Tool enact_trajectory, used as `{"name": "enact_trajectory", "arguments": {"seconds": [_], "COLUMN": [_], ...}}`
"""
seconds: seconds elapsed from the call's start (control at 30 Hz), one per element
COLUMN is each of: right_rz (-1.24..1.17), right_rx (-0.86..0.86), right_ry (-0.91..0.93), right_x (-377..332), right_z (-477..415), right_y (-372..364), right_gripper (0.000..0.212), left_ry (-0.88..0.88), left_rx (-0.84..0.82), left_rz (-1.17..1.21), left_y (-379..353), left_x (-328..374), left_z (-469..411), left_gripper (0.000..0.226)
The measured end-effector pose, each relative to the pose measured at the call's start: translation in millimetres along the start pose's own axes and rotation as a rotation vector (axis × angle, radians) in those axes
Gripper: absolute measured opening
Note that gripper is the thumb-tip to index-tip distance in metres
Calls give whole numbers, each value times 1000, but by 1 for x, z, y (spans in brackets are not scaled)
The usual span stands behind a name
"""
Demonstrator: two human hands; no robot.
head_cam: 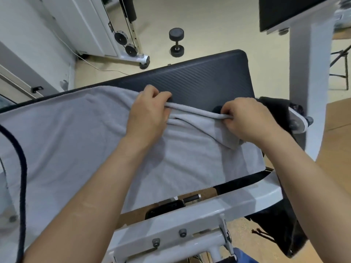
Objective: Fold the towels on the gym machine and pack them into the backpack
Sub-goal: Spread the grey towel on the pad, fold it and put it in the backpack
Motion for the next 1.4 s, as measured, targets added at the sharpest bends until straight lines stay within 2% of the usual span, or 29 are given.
{"name": "enact_trajectory", "arguments": {"seconds": [0.1, 0.17, 0.27, 0.33, 0.37, 0.43, 0.5, 0.63, 0.73, 0.83, 0.97, 1.07, 1.27, 1.33, 1.4], "right_rz": [-55, -335, -931, -1159, -1189, -1116, -986, -657, -502, -441, -403, -334, -347, -308, -253], "right_rx": [-11, -37, -62, -14, 28, 143, 240, 375, 463, 489, 571, 544, 134, 51, 37], "right_ry": [-7, -54, -224, -332, -370, -427, -449, -390, -330, -346, -305, -138, 296, 418, 472], "right_x": [8, 18, 33, 43, 49, 60, 63, 53, 45, 42, 25, -18, -135, -167, -177], "right_z": [-15, -23, -31, -40, -47, -61, -71, -76, -75, -75, -64, -46, 9, 36, 55], "right_y": [12, 16, 17, 17, 18, 24, 31, 34, 31, 26, 38, 45, -1, -26, -47], "right_gripper": [10, 6, 9, 10, 10, 7, 18, 23, 25, 36, 61, 66, 51, 49, 50], "left_ry": [26, 80, 139, 166, 172, 160, 126, 131, 65, 21, 110, 220, 278, 322, 325], "left_rx": [29, 82, 155, 175, 185, 211, 245, 267, 225, 187, 204, 161, 9, -75, -134], "left_rz": [-40, -65, -81, -93, -93, -79, -67, -42, -38, -61, -58, -3, -64, -71, -111], "left_y": [3, 9, 20, 24, 24, 23, 21, 18, 14, 6, 2, -3, -13, -17, -24], "left_x": [-1, -2, -3, -3, -4, -4, -3, -5, -2, 2, 4, 3, 6, 2, 2], "left_z": [1, -1, -13, -23, -29, -38, -45, -48, -39, -18, 23, 63, 144, 171, 186], "left_gripper": [8, 6, 7, 7, 7, 8, 13, 36, 24, 14, 8, 11, 21, 25, 32]}}
Point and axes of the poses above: each hand's wrist, its own z-axis away from the middle knuckle, its own y-axis out of the back of the hand, x = y × z, the point moved 7 cm from there along -z, towards the middle knuckle, and after that the axes turned 7 degrees about z, right-handed, at the moved point
